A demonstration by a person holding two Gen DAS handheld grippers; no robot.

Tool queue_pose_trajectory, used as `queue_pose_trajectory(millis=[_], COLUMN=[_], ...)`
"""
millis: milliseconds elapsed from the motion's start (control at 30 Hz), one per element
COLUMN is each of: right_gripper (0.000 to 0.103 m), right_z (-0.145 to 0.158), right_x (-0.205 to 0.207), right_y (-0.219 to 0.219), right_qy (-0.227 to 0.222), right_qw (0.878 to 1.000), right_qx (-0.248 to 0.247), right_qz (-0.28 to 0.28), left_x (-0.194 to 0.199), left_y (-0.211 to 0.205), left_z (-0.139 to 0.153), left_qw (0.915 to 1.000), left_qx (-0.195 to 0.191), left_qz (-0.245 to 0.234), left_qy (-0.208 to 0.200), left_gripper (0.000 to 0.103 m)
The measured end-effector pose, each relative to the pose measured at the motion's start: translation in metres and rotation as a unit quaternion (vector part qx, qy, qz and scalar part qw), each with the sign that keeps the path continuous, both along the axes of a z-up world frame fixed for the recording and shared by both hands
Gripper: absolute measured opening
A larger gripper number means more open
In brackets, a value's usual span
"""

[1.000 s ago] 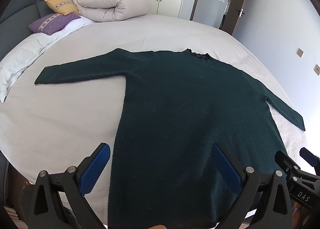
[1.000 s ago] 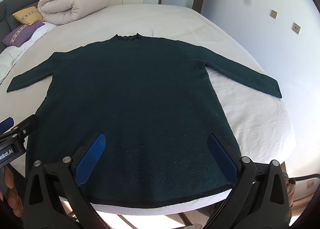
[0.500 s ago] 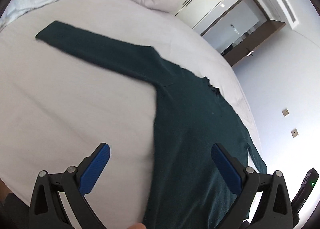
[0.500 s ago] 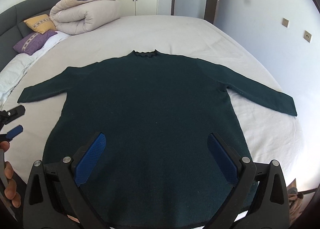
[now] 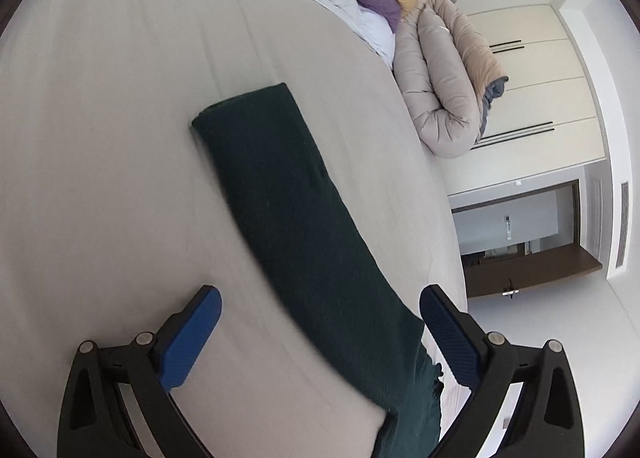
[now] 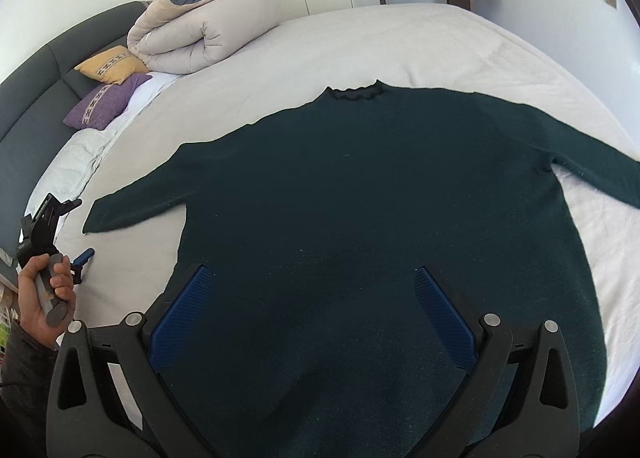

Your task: Fold small clothes

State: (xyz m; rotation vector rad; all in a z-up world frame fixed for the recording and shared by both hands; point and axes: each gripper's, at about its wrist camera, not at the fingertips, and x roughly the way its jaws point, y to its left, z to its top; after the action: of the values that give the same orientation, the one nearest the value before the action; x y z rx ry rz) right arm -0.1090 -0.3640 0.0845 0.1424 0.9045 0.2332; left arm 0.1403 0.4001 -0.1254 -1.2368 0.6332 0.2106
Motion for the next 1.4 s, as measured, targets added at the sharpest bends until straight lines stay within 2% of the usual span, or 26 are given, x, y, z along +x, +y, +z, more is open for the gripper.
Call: queue_pose_trajectory(millis=[133,200,300,367,400,433,500,567,633,667,733,800,833,867,900,933,967,1033,1067,1133,1200,1233,1267,1300,1367,1400], right_gripper=[0.103,0.103,0.103,0.103,0.103,0.103,0.103,0.103,0.103,0.102,0.102,0.102,0.102,0.102,0.102,0.102,0.102,0.102,0.102,0.102,0.102,0.102,0.102,0.102,0.102,0.102], right_z=[-0.02,-0.029,-0.038,-0.044,-0.046,-0.048,-0.051,-0.053,-0.055,-0.056,-0.06,-0.063,-0.064,-0.064,-0.065,-0.066,-0.067,-0.072,-0.075,-0.082,-0.091,-0.096,-0.1,-0.105,-0.113,-0.118], right_x=[0.014,0.019,0.024,0.027,0.028,0.029,0.032,0.034,0.037,0.04,0.043,0.048,0.05,0.052,0.056,0.061,0.066,0.08,0.088,0.105,0.127,0.138,0.147,0.16,0.183,0.198], right_y=[0.001,0.0,-0.004,-0.008,-0.01,-0.013,-0.02,-0.03,-0.041,-0.046,-0.057,-0.07,-0.077,-0.086,-0.095,-0.105,-0.115,-0.134,-0.143,-0.157,-0.164,-0.165,-0.165,-0.162,-0.149,-0.141], right_qy=[0.021,0.029,0.032,0.032,0.033,0.035,0.037,0.039,0.035,0.034,0.035,0.034,0.033,0.032,0.031,0.031,0.031,0.037,0.042,0.053,0.069,0.075,0.08,0.087,0.103,0.113], right_qw=[1.0,0.999,0.999,0.999,0.998,0.998,0.997,0.996,0.995,0.995,0.993,0.991,0.99,0.988,0.986,0.985,0.983,0.98,0.978,0.976,0.974,0.972,0.971,0.969,0.962,0.957], right_qx=[0.013,0.015,0.024,0.027,0.03,0.033,0.041,0.051,0.06,0.063,0.073,0.087,0.094,0.1,0.108,0.116,0.123,0.135,0.144,0.156,0.172,0.185,0.197,0.21,0.241,0.259], right_qz=[-0.009,-0.018,-0.024,-0.03,-0.033,-0.037,-0.045,-0.054,-0.066,-0.071,-0.083,-0.096,-0.104,-0.112,-0.119,-0.127,-0.134,-0.143,-0.146,-0.145,-0.133,-0.123,-0.113,-0.102,-0.08,-0.068], left_x=[0.02,0.03,0.037,0.042,0.042,0.044,0.042,0.049,0.069,0.08,0.106,0.124,0.131,0.136,0.137,0.139,0.141,0.147,0.15,0.152,0.147,0.146,0.144,0.138,0.126,0.121], left_y=[0.017,0.022,0.033,0.04,0.043,0.045,0.04,0.021,-0.018,-0.039,-0.097,-0.173,-0.213,-0.259,-0.287,-0.322,-0.35,-0.39,-0.405,-0.417,-0.417,-0.412,-0.407,-0.4,-0.389,-0.38], left_z=[-0.003,-0.004,-0.01,-0.017,-0.021,-0.023,-0.017,0.007,0.041,0.057,0.09,0.115,0.12,0.12,0.115,0.105,0.092,0.061,0.045,0.025,0.026,0.028,0.032,0.039,0.054,0.058], left_qw=[0.9997,0.9995,0.9991,0.9985,0.9978,0.9975,0.9979,0.9981,0.9932,0.9878,0.9675,0.9301,0.9079,0.8818,0.8643,0.8409,0.8218,0.7922,0.7817,0.7684,0.7643,0.7676,0.7739,0.7808,0.7926,0.8005], left_qx=[-0.005,-0.007,-0.014,-0.031,-0.041,-0.044,-0.021,0.04,0.113,0.148,0.228,0.319,0.357,0.395,0.418,0.445,0.464,0.486,0.491,0.496,0.509,0.501,0.493,0.491,0.489,0.484], left_qz=[0.023,0.031,0.039,0.044,0.048,0.051,0.053,0.032,-0.019,-0.047,-0.11,-0.181,-0.218,-0.255,-0.277,-0.307,-0.329,-0.369,-0.385,-0.403,-0.395,-0.399,-0.398,-0.386,-0.363,-0.352], left_qy=[-0.003,0.0,0.008,0.013,0.017,0.021,0.033,0.034,0.023,0.018,0.0,-0.018,-0.025,-0.032,-0.035,-0.033,-0.028,-0.005,0.008,0.029,0.018,0.018,0.018,0.009,-0.021,-0.031], left_gripper=[0.1,0.095,0.073,0.043,0.035,0.021,0.01,0.007,0.007,0.007,0.007,0.007,0.007,0.007,0.007,0.007,0.007,0.008,0.008,0.015,0.023,0.039,0.05,0.066,0.08,0.082])
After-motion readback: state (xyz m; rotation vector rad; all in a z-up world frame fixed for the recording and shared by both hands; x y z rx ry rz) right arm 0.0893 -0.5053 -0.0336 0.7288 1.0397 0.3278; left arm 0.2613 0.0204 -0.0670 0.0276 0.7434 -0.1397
